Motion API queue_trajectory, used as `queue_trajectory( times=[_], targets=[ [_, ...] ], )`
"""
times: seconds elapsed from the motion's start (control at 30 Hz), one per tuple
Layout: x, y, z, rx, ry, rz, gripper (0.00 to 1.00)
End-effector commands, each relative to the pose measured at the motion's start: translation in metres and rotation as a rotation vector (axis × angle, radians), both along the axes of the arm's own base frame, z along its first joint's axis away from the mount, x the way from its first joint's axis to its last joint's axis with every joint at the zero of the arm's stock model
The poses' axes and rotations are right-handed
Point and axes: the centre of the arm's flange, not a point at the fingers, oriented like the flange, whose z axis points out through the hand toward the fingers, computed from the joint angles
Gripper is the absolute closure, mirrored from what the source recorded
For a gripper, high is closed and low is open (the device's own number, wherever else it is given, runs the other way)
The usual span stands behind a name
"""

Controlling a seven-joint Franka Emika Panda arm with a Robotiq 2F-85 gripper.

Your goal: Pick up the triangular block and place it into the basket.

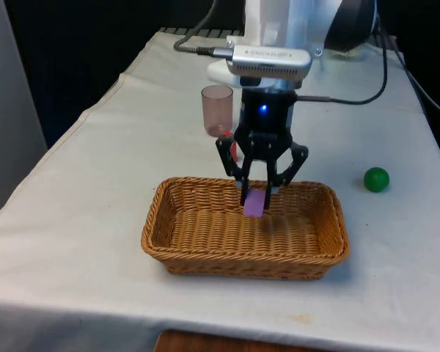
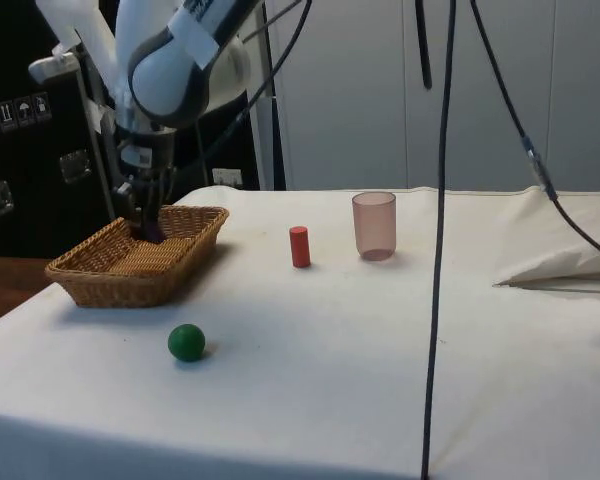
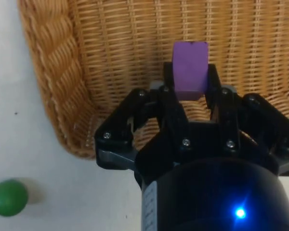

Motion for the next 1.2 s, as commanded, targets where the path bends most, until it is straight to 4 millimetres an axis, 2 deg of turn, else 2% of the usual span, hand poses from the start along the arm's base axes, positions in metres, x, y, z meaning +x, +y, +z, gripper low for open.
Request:
queue_trajectory(
  times=[0.0,0.13,0.17,0.2,0.37,0.4,0.47,0.5,0.6,0.9,1.17],
  targets=[
    [0.001,0.0,-0.003,0.01,-0.005,0.004,0.67],
    [0.002,-0.001,-0.007,0.01,-0.011,0.003,0.66],
    [0.002,-0.002,-0.008,0.01,-0.012,0.001,0.61],
    [0.002,-0.002,-0.01,0.011,-0.013,0.0,0.52],
    [0.0,-0.003,-0.011,-0.003,-0.011,-0.005,0.29],
    [0.002,-0.003,-0.012,0.01,-0.016,-0.001,0.29],
    [0.002,-0.004,-0.012,0.01,-0.016,-0.002,0.2],
    [0.003,-0.003,-0.013,0.01,-0.016,-0.001,0.11],
    [0.002,-0.003,-0.014,0.01,-0.015,-0.001,0.0],
    [0.002,-0.003,-0.014,0.002,-0.012,-0.004,0.0],
    [-0.002,-0.003,0.004,0.0,-0.02,-0.004,0.0]
  ],
)
